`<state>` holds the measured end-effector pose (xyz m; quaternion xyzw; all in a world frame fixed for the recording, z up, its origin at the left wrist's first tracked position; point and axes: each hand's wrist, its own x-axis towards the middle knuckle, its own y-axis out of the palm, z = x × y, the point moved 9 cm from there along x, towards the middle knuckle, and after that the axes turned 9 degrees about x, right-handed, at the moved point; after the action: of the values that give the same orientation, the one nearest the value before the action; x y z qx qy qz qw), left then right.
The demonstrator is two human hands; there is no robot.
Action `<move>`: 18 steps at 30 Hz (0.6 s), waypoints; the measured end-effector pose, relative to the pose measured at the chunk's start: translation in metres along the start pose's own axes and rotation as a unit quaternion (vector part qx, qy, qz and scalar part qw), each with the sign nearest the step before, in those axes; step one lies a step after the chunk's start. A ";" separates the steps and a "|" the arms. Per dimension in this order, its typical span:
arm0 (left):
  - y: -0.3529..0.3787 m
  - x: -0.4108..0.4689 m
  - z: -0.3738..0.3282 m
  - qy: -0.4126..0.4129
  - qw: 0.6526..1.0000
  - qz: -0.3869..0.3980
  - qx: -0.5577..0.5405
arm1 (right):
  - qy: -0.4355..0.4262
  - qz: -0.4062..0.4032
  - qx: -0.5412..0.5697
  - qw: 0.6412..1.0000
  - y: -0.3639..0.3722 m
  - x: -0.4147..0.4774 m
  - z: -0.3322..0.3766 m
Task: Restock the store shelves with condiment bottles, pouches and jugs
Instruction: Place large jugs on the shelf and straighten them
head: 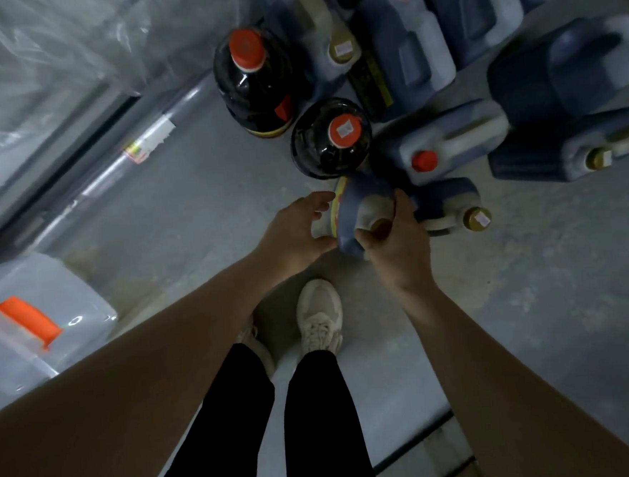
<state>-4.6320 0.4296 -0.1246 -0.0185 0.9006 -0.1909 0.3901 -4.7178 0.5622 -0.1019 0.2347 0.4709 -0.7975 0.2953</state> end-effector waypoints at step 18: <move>0.002 0.014 0.002 0.025 0.999 -0.038 0.005 | -0.088 -0.066 0.051 0.993 0.003 0.007 0.015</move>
<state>-4.6404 0.4284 -0.1361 -0.0460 0.9078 -0.2110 0.3595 -4.7222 0.5458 -0.1011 0.1466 0.4163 -0.8558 0.2700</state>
